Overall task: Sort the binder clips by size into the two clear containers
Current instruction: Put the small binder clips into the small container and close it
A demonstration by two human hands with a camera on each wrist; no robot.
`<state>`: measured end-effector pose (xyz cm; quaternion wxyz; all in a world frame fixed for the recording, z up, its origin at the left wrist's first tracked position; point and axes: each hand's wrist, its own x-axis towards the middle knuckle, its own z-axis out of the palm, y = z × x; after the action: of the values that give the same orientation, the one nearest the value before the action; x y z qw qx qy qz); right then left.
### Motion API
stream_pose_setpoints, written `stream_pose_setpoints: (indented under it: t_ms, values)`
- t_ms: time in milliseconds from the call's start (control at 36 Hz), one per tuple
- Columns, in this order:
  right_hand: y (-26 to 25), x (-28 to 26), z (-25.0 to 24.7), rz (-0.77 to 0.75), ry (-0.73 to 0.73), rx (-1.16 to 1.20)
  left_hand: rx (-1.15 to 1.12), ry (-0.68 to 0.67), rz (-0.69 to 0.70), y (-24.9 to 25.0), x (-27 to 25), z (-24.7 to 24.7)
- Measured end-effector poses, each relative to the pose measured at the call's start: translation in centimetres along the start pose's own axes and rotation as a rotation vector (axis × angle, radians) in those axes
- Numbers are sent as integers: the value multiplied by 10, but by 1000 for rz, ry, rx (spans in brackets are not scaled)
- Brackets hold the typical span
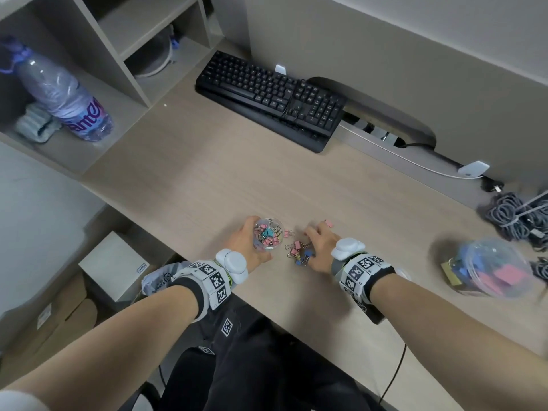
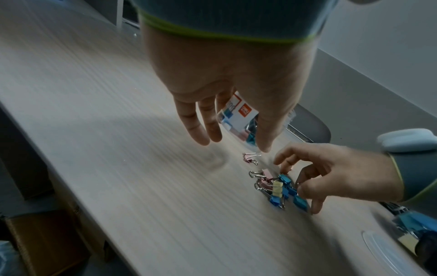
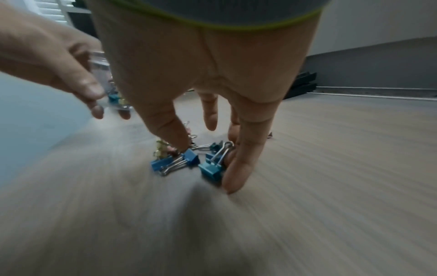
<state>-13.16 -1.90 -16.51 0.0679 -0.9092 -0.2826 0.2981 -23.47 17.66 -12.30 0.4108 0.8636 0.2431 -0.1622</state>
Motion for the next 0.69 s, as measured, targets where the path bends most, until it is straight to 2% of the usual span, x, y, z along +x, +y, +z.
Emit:
stream_pose_setpoints:
  t_ms: [139, 333, 472, 694]
  values:
    - [-13, -3, 8, -34, -87, -105, 4, 0, -7, 1, -2, 0]
    - [-21, 5, 10, 51, -53, -42, 25, 15, -11, -2, -5, -1]
    - [-16, 8, 7, 57, 27, -8, 24, 21, -21, -6, -6, -1]
    - [-11, 13, -2, 135, -24, -18, 17, 11, -16, -9, -4, 4]
